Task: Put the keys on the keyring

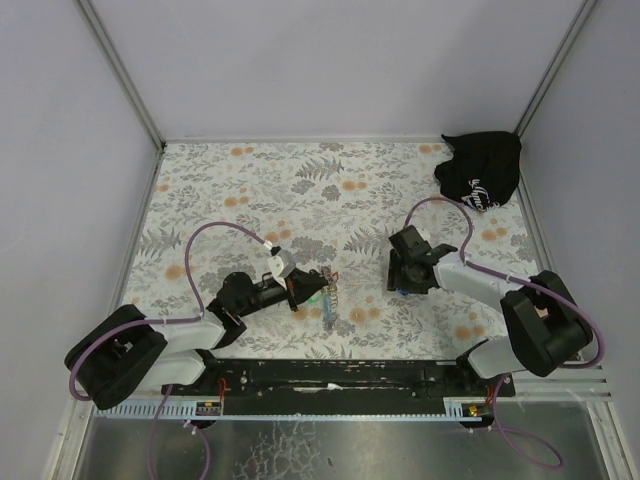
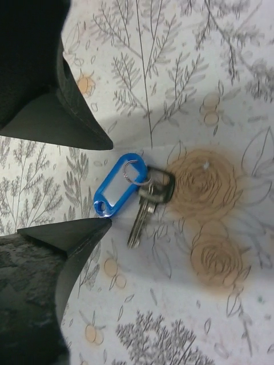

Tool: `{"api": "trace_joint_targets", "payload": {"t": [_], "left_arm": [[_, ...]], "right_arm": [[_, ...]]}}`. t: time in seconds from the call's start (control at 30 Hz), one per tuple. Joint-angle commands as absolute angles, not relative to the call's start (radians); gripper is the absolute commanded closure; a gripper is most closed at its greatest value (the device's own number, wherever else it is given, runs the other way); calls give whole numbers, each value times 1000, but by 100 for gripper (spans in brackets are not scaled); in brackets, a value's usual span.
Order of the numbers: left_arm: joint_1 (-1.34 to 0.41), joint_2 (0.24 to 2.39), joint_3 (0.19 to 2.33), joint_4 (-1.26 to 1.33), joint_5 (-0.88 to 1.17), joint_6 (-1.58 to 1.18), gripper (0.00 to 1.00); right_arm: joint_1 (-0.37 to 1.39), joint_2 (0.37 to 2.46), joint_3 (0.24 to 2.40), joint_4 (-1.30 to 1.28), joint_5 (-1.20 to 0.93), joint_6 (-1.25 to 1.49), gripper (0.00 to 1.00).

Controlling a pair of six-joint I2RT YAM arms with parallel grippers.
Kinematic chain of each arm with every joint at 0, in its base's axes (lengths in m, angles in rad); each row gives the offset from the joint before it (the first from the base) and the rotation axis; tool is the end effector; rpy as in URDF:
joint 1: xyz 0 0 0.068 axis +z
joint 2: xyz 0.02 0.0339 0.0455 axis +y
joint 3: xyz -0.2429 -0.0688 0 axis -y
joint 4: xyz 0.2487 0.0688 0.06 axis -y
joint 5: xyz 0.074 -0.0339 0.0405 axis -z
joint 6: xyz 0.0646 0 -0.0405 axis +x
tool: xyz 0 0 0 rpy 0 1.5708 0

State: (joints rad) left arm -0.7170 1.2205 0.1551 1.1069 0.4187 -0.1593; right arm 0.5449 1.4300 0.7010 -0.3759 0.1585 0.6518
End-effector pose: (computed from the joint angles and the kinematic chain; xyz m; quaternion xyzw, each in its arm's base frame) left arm 0.1655 -0.1791 0.1586 0.3306 0.6097 -0.4298 0.5782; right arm 0.2390 0.1329 0.1100 0.0701 0.9676 0.0660 0.2335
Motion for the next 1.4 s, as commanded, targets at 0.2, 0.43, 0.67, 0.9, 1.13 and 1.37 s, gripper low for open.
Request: {"api": "trace_joint_targets", "payload": {"t": [0.2,0.43,0.67,0.9,1.13,1.37], "left_arm": [[-710,1190,167,1166,394,-152,100],[-710,1178,164,1152,383,-146,100],[-710,1187,166,1158,383,-148,100],[-711,1176,162,1154,384,-150,100],[-710,1173,161,1150,385,-152,100],[-710,1178,163,1151,388,-152,100]], "right_arm": [[612,1589,798,-212,110,665,44],[612,1616,898,-240,151,586,44],[583,1465,844,-303,244,462,56],[417,1394,725,-166,27,410,62],[372,1410,662,-60,-60,384,70],[364,1434,644,-25,-99,372,74]]}}
